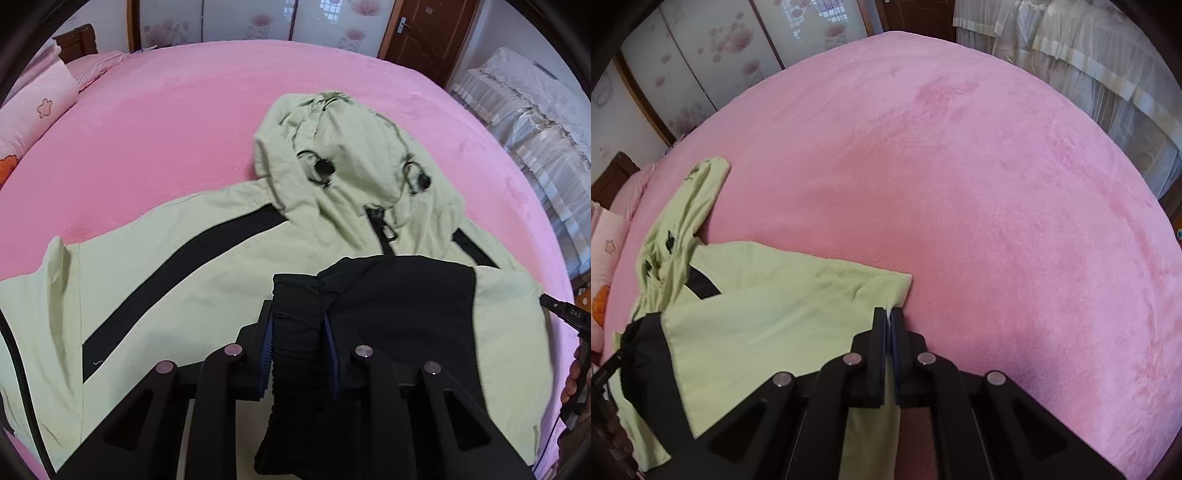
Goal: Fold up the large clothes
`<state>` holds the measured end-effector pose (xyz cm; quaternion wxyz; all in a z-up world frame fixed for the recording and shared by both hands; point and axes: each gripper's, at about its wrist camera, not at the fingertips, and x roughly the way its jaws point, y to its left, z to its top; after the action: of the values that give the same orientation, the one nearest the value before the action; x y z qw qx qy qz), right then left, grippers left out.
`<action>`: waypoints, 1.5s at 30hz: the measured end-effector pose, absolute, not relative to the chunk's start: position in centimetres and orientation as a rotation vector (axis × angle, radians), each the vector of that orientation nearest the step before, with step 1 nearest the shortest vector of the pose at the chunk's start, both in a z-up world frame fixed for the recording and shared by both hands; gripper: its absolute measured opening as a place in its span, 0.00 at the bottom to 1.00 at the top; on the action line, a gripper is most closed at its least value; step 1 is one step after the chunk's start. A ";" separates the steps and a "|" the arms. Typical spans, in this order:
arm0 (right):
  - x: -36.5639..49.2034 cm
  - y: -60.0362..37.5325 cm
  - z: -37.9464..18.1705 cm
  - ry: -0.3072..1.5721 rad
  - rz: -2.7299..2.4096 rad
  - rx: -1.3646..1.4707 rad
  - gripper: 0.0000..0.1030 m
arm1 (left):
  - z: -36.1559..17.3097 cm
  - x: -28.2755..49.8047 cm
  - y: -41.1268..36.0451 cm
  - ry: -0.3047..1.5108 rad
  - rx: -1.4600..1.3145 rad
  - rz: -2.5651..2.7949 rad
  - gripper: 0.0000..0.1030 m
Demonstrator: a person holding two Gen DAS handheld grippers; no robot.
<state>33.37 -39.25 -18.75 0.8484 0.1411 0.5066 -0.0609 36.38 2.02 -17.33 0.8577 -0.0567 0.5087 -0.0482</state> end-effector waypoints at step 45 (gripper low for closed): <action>17.3 -35.4 -19.5 0.985 -0.296 0.262 0.38 | -20.7 26.2 -1.2 1.069 -0.060 0.077 0.80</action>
<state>17.26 -35.36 -19.49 0.8624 0.1249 0.4698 -0.1411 26.16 -1.21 -20.73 0.8595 -0.0284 0.5091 0.0369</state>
